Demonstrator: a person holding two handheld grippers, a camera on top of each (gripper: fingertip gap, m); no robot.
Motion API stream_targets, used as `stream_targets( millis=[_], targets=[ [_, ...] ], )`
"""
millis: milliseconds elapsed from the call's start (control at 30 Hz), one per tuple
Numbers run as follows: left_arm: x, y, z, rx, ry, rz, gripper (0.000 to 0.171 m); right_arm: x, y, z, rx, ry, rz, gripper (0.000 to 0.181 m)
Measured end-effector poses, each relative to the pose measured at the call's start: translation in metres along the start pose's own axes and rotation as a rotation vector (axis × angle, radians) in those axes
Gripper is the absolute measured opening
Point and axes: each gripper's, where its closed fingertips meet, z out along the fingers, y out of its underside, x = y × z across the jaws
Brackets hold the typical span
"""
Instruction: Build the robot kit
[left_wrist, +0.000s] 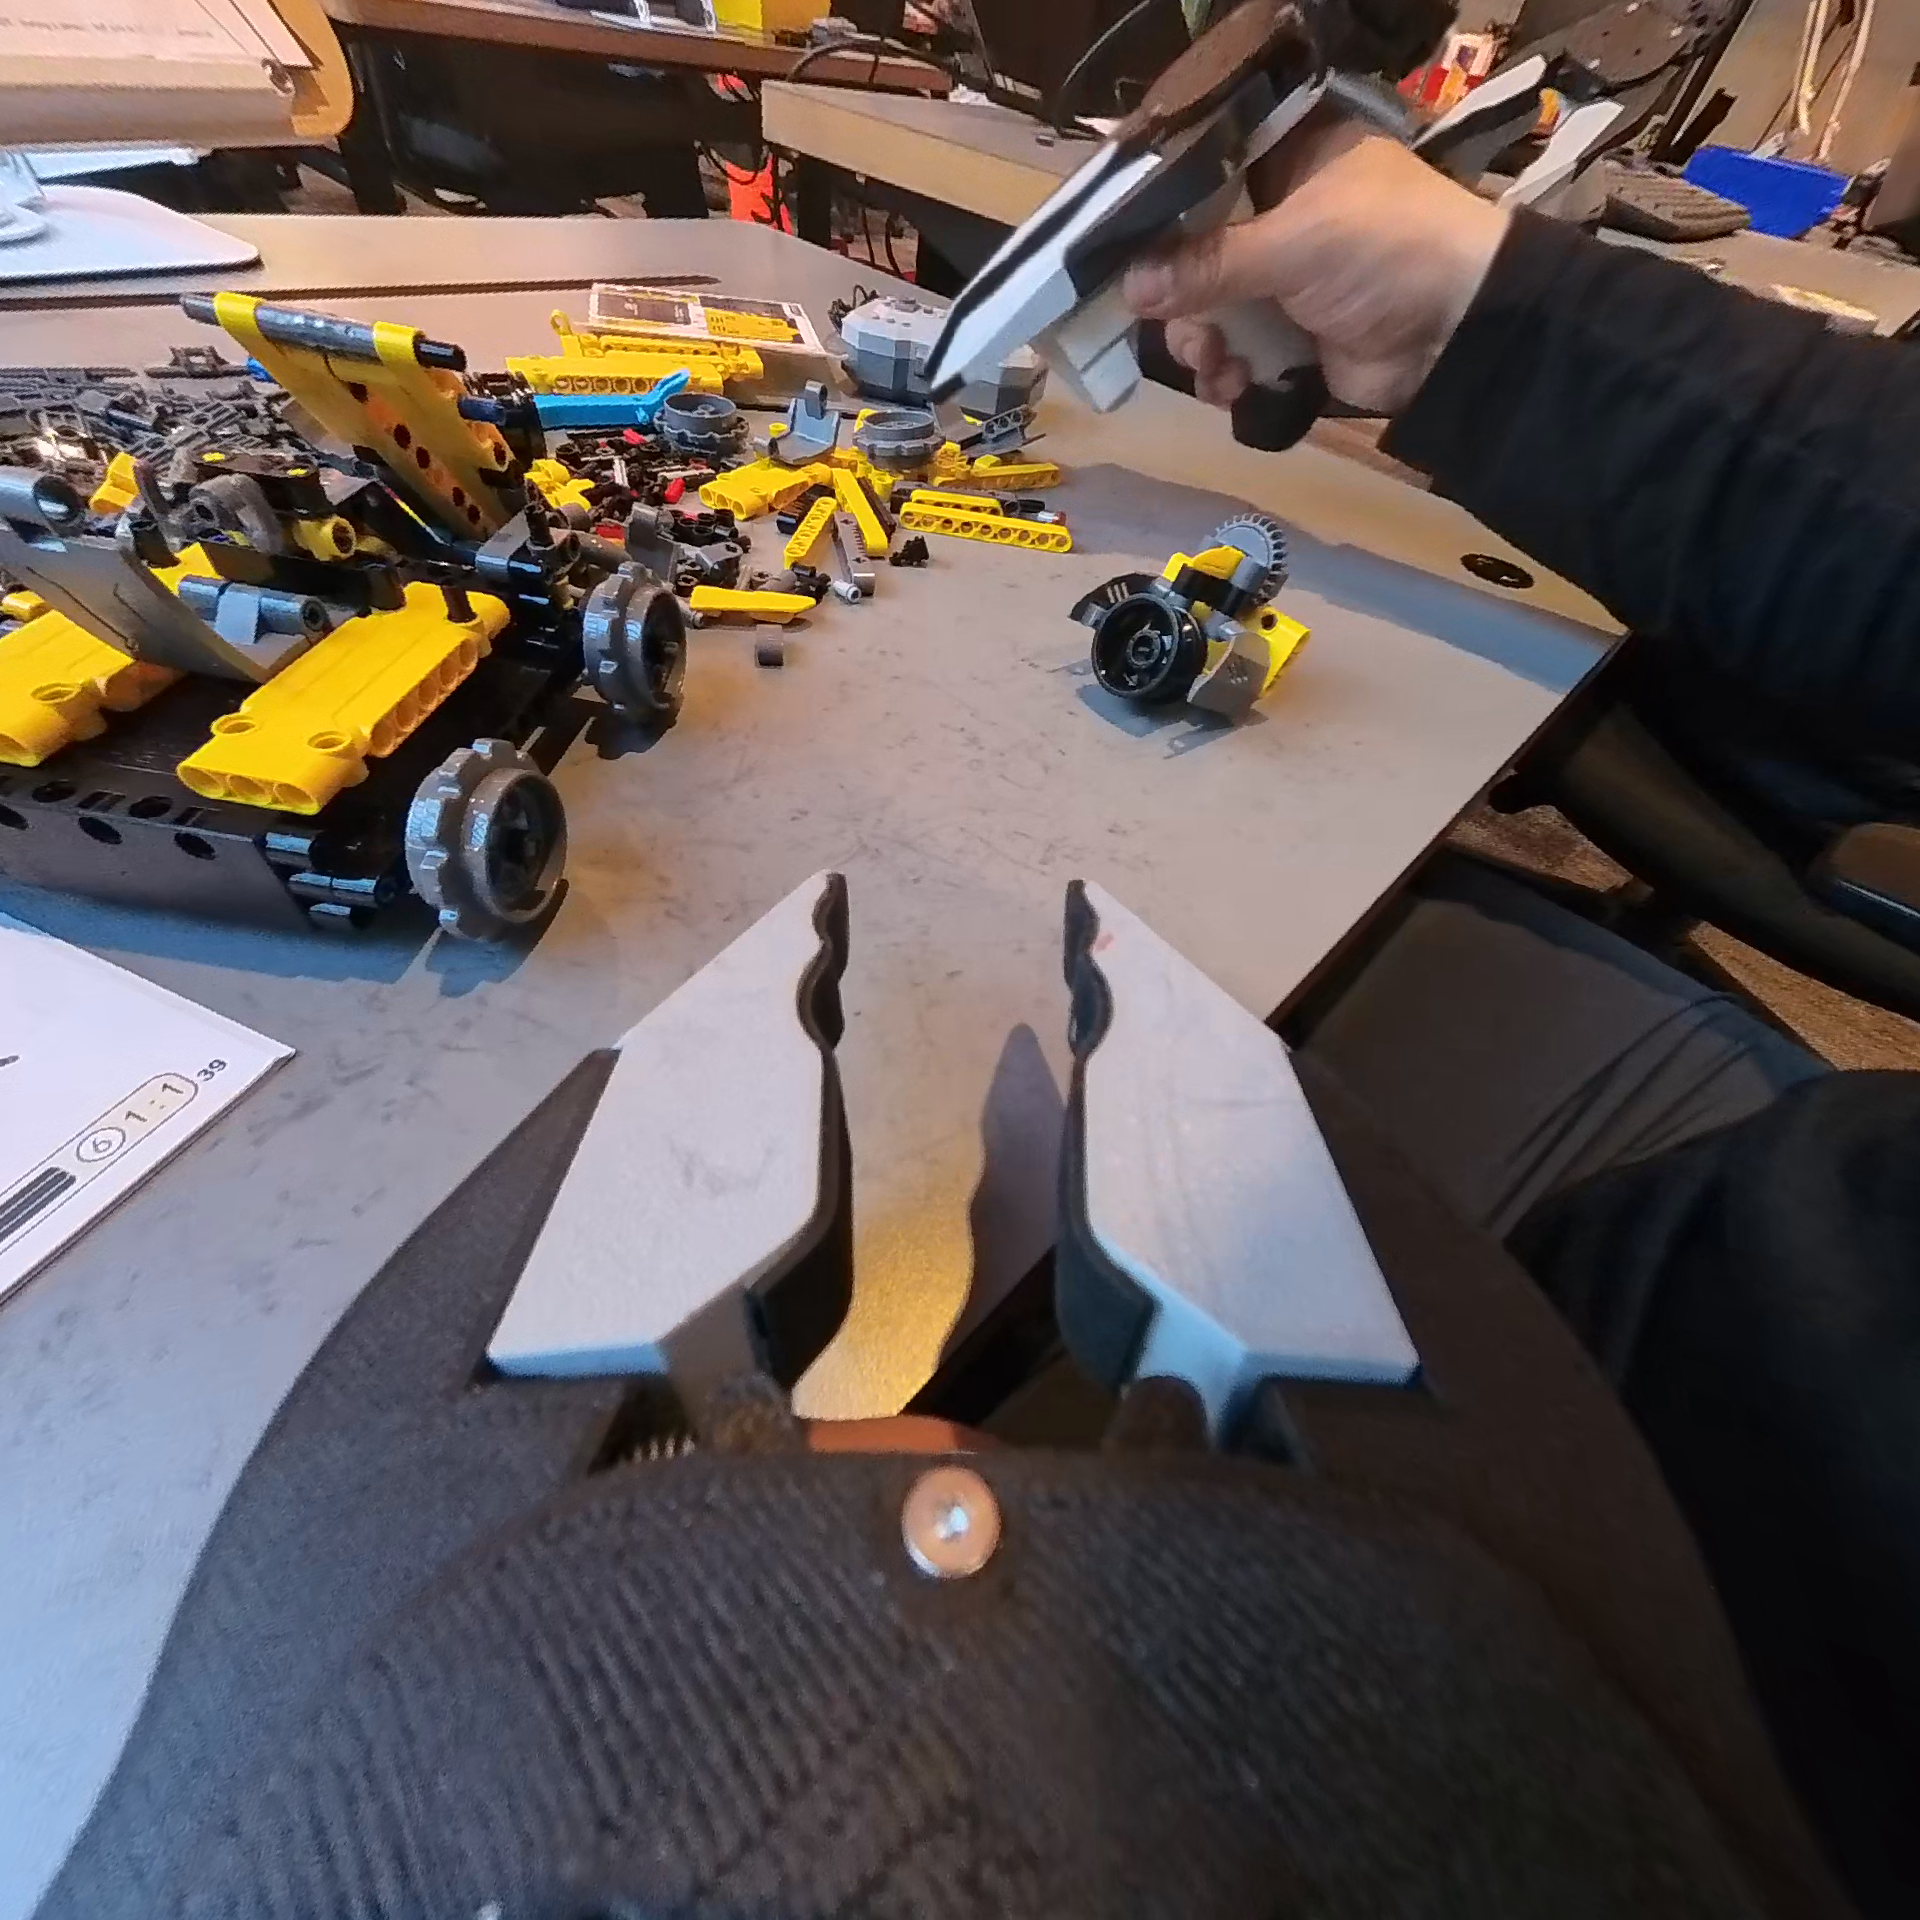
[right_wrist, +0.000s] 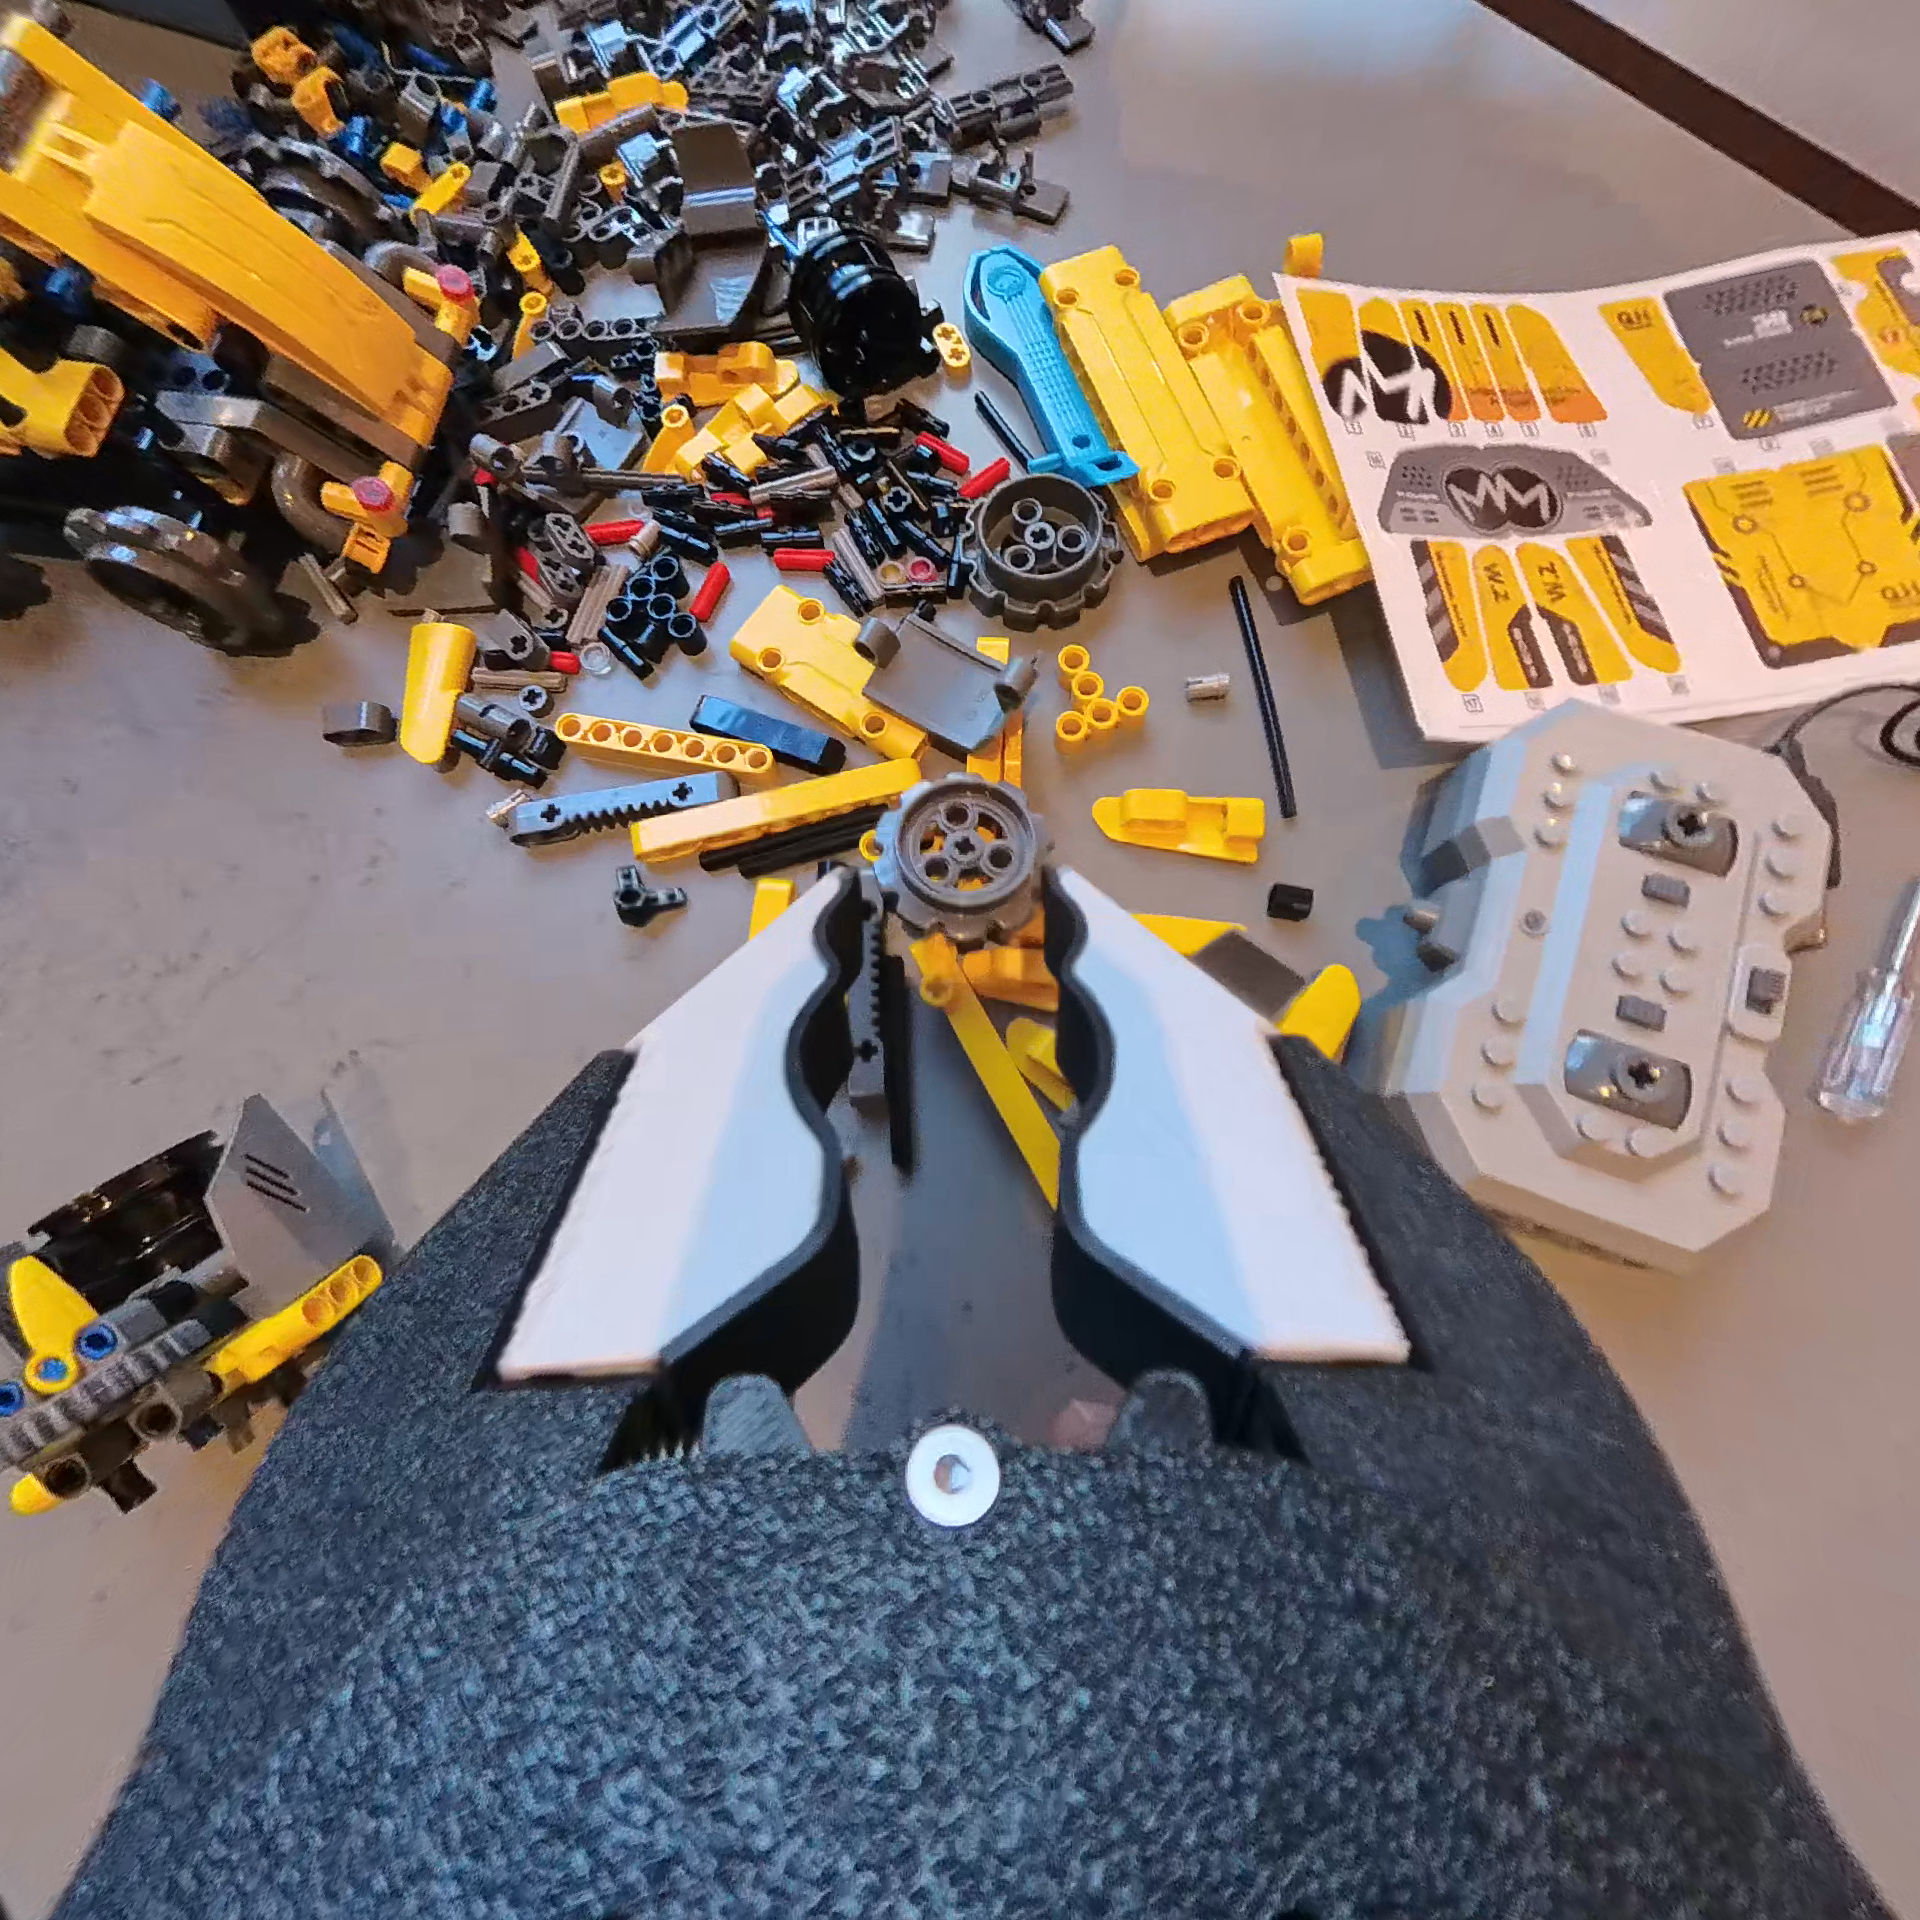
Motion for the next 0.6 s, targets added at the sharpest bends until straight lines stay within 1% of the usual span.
stream_targets(
  millis=[133,167,233,300,400,500,600],
  targets=[
    [0.000,0.000,0.000,-0.001,-0.002,0.003,0.039,0.000,-0.013,0.007,-0.016,0.021,-0.057,0.028],
    [0.000,0.000,0.000,-0.001,-0.004,0.003,0.039,0.003,-0.015,0.008,-0.017,0.043,-0.065,0.023],
    [-0.001,0.000,-0.001,-0.001,-0.007,0.001,0.039,0.009,-0.019,0.005,0.003,0.073,-0.053,0.013],
    [-0.003,0.000,-0.002,0.001,-0.009,-0.005,0.039,0.006,-0.018,0.001,0.025,0.047,-0.016,0.014],
    [-0.003,0.000,-0.002,0.003,-0.006,-0.014,0.039,0.005,-0.002,-0.005,0.013,0.050,0.015,0.022],
    [-0.003,0.000,-0.002,0.004,-0.004,-0.014,0.039,0.005,0.017,-0.016,0.019,0.074,0.041,0.023],
    [-0.002,0.000,-0.001,0.001,-0.002,-0.013,0.039,-0.008,0.027,-0.025,0.056,0.013,0.085,0.026]
  ],
)
